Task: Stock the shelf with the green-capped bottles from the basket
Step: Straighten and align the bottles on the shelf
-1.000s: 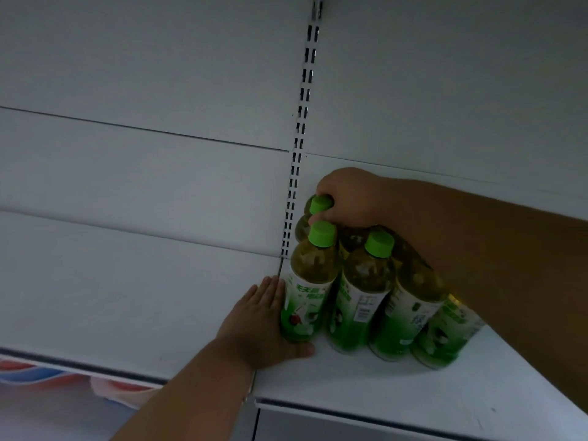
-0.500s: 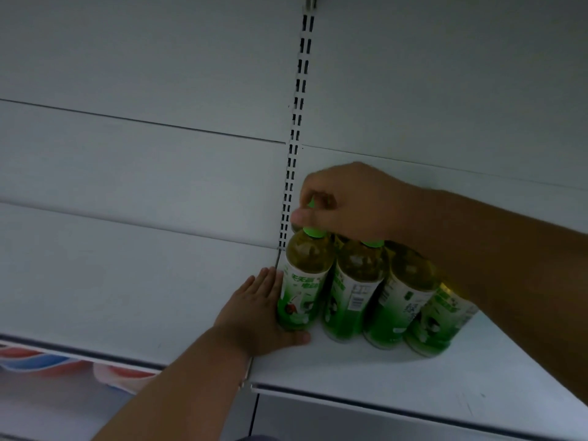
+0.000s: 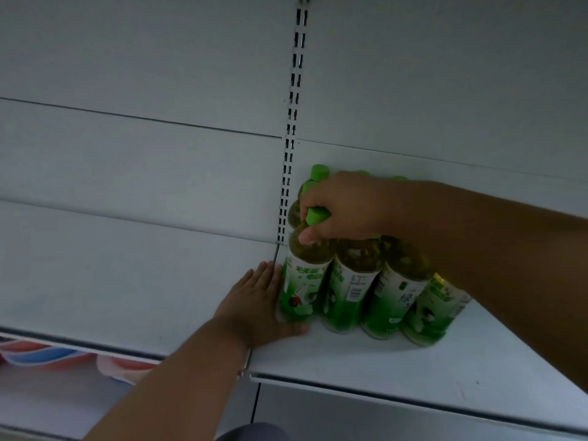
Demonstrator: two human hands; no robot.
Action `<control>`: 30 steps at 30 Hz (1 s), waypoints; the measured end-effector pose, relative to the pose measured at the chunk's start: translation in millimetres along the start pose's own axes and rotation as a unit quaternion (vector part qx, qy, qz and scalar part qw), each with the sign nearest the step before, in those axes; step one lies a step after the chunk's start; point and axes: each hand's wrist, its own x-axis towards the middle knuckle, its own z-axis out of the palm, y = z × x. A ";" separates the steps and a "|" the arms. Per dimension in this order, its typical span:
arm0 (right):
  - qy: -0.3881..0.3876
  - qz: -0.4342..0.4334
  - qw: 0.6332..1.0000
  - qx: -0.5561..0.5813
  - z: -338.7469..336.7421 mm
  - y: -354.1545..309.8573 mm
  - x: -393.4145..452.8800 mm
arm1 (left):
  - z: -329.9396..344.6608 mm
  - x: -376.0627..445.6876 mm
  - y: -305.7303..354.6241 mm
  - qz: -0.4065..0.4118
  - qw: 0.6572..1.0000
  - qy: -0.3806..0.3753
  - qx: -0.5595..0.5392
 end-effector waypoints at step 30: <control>0.094 0.060 0.994 0.006 7.7 27.2 33.6 | 6.0 2.5 -3.5 0.004 1.000 0.020 -0.013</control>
